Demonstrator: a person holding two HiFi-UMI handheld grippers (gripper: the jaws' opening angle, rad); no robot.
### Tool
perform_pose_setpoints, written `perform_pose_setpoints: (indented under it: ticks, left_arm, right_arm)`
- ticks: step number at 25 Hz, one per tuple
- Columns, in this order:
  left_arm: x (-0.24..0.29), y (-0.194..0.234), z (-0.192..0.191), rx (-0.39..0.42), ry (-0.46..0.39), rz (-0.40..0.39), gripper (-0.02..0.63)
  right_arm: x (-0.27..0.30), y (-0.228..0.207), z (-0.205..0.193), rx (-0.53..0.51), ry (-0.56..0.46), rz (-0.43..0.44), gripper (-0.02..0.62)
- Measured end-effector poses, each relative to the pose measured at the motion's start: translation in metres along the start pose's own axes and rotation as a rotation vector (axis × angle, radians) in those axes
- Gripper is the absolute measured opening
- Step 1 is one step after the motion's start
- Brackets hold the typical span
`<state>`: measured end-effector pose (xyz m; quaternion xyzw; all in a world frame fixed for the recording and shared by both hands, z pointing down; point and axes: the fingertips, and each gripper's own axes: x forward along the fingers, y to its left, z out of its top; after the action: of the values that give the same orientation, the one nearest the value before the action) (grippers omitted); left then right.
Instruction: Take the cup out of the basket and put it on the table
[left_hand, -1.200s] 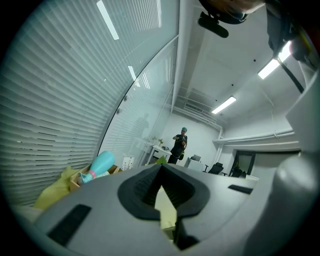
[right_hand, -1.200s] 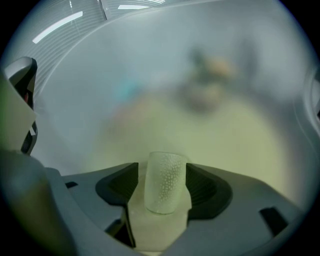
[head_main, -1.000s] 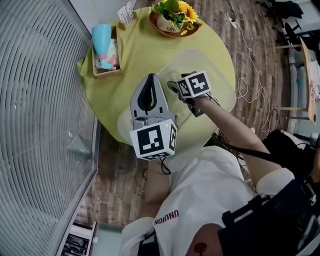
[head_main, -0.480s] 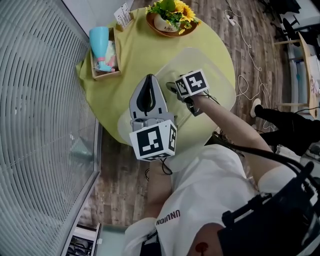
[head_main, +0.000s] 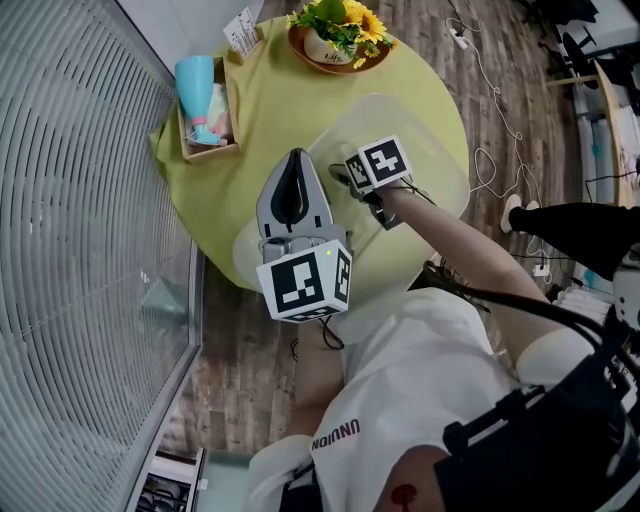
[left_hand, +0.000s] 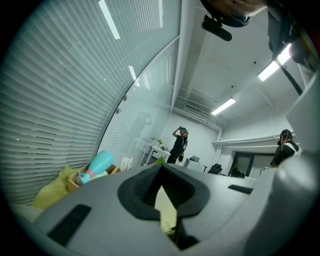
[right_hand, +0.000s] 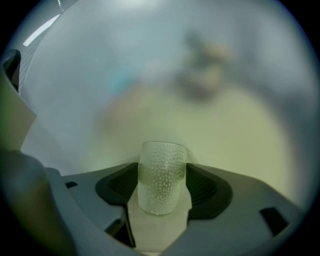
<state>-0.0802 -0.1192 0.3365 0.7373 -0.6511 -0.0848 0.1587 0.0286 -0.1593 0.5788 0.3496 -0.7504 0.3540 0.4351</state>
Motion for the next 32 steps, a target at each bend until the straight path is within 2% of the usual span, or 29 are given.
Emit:
perform_pose_setpoints:
  ticks: [8, 32]
  left_arm:
    - [0.0000, 0.0008, -0.0010, -0.002, 0.004, 0.001, 0.014]
    - [0.0014, 0.0011, -0.0043, 0.005, 0.008, 0.004, 0.014]
  right_arm:
    - [0.0047, -0.0040, 0.0011, 0.000, -0.002, -0.018, 0.310]
    - [0.0031, -0.0068, 0.0019, 0.032, -0.009, 0.000, 0.316]
